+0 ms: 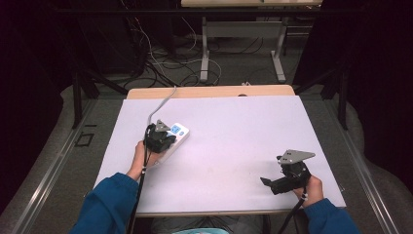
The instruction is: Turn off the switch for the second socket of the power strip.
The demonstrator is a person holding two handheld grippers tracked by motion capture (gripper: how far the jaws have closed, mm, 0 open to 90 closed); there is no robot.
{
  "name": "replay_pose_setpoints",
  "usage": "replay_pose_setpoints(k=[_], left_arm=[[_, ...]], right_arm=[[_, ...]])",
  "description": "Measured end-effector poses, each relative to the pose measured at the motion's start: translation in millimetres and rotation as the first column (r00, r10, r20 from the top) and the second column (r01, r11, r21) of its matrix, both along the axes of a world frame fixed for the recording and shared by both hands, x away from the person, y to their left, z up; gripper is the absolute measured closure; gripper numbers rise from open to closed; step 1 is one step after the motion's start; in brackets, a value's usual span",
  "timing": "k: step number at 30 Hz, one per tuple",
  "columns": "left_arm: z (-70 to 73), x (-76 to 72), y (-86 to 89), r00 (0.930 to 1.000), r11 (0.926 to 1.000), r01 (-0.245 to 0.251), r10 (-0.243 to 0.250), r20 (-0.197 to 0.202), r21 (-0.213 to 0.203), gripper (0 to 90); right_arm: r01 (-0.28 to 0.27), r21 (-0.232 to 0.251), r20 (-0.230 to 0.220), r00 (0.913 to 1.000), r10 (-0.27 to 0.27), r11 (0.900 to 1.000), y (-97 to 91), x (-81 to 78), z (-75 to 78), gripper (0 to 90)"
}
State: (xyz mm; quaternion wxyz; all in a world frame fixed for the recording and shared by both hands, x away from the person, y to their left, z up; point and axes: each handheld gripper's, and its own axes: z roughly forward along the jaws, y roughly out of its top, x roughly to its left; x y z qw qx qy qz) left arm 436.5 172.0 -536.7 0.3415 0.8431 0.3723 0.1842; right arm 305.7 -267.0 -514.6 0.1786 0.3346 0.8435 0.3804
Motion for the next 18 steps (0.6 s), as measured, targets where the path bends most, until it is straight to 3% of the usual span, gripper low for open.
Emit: replay_pose_setpoints(k=[18], left_arm=[[0.6, -0.1, 0.3, 1.0, 1.0, 0.003, -0.003, -0.007, 0.005, 90.0]], right_arm=[[-0.008, -0.006, -0.001, 1.0, 0.008, 1.0, -0.4, 0.4, 0.3, 2.0]])
